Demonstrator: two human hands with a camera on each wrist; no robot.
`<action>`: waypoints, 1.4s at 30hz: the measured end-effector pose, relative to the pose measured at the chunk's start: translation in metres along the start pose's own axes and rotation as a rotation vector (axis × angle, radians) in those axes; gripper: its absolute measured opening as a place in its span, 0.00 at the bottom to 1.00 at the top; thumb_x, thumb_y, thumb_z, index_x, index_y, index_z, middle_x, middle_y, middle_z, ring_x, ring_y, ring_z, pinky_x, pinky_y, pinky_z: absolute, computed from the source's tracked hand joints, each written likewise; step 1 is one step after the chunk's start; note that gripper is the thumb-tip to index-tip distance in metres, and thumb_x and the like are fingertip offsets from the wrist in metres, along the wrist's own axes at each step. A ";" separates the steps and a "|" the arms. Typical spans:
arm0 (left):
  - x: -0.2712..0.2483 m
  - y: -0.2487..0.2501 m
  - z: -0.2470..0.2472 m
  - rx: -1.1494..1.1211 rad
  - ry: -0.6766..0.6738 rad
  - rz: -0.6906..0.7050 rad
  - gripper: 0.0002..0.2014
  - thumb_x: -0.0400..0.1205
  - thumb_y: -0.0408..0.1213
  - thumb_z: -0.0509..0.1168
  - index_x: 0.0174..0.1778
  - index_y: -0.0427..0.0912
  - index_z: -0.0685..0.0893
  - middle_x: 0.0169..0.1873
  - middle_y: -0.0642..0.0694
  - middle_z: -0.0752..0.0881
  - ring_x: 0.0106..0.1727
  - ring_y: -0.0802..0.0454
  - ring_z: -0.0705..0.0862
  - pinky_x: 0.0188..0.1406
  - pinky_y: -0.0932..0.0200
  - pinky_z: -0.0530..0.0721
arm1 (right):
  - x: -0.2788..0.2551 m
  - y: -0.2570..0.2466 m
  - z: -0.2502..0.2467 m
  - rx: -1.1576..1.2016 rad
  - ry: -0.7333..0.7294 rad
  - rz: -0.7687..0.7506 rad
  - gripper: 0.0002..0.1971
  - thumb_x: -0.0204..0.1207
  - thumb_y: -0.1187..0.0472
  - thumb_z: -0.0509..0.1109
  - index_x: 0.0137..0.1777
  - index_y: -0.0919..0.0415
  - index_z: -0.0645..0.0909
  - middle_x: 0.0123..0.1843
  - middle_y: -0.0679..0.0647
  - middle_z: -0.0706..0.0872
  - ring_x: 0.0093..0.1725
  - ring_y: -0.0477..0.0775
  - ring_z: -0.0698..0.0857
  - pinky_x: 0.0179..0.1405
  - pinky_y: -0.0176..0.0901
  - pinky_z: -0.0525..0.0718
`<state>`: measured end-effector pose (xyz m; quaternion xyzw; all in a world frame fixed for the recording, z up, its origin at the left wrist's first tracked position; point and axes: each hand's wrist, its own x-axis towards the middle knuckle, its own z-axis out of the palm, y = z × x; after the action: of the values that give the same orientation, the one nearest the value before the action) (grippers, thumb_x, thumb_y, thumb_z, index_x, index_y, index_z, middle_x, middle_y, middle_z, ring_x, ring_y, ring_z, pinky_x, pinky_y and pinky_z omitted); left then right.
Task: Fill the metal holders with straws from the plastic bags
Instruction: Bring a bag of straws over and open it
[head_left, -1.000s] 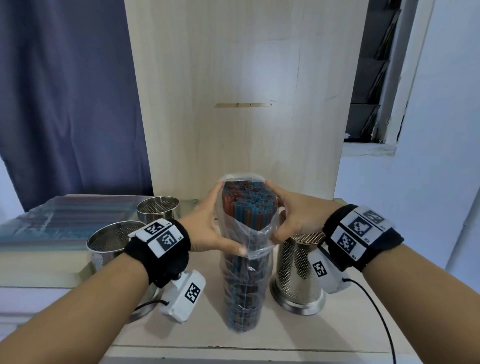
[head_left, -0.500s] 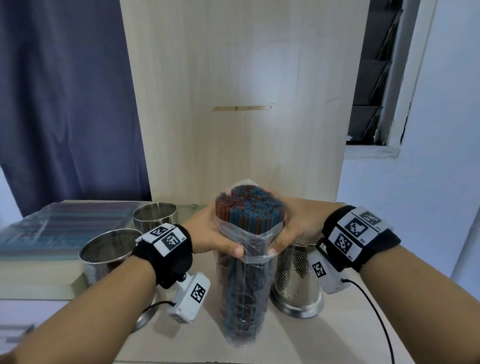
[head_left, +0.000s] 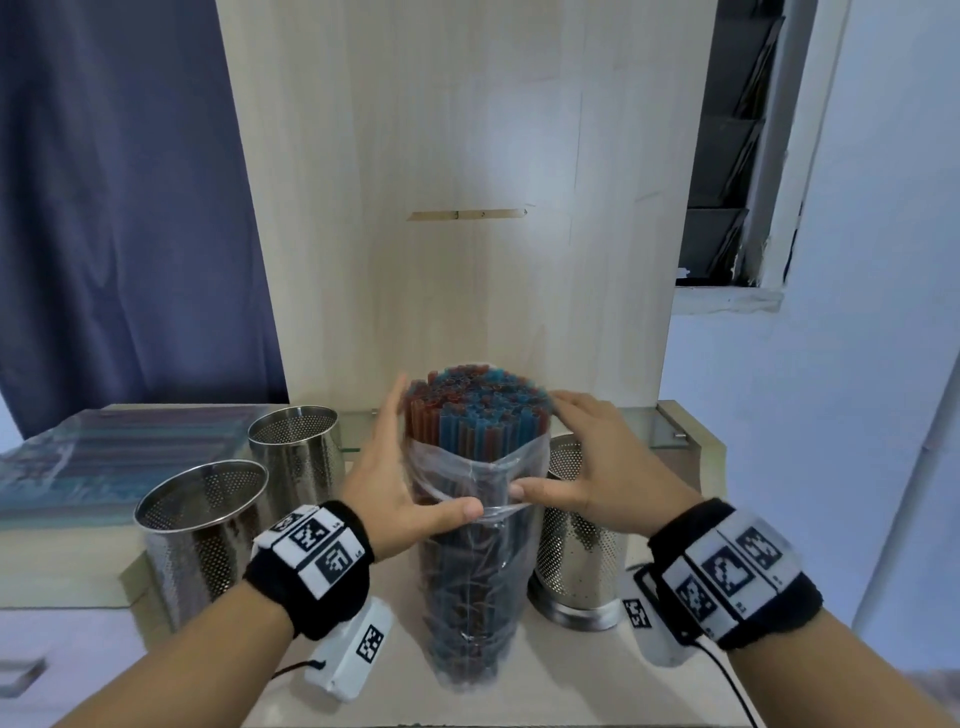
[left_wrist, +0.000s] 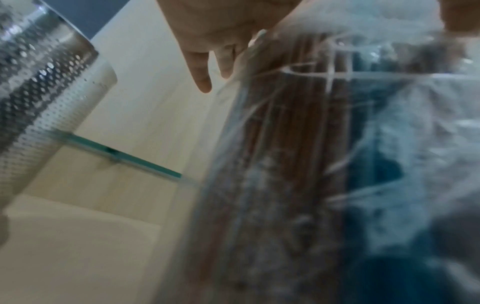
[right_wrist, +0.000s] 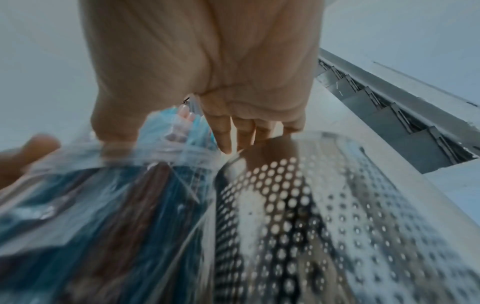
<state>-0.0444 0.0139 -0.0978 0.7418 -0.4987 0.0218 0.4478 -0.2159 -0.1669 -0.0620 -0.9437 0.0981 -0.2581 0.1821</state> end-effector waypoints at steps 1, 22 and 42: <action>0.001 0.000 0.002 -0.051 -0.015 0.002 0.73 0.52 0.73 0.77 0.83 0.61 0.36 0.82 0.54 0.62 0.80 0.58 0.65 0.79 0.48 0.67 | -0.002 0.001 0.007 -0.009 0.034 -0.039 0.51 0.62 0.21 0.68 0.84 0.42 0.61 0.81 0.44 0.70 0.78 0.47 0.66 0.79 0.58 0.66; -0.004 -0.005 -0.014 -0.148 -0.064 -0.012 0.46 0.57 0.52 0.86 0.68 0.65 0.67 0.59 0.61 0.84 0.62 0.71 0.82 0.62 0.65 0.80 | 0.011 -0.028 0.008 -0.429 -0.210 0.101 0.67 0.47 0.08 0.43 0.86 0.44 0.53 0.89 0.50 0.53 0.87 0.57 0.48 0.78 0.77 0.38; 0.000 -0.026 0.004 0.054 -0.118 -0.114 0.51 0.55 0.57 0.85 0.74 0.54 0.70 0.58 0.63 0.84 0.60 0.63 0.83 0.64 0.59 0.81 | 0.013 -0.005 0.010 -0.534 -0.281 0.237 0.63 0.51 0.13 0.62 0.86 0.42 0.51 0.89 0.54 0.50 0.87 0.61 0.48 0.79 0.78 0.41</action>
<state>-0.0260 0.0138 -0.1166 0.7809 -0.4803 -0.0340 0.3978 -0.1989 -0.1632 -0.0625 -0.9666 0.2453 -0.0675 -0.0312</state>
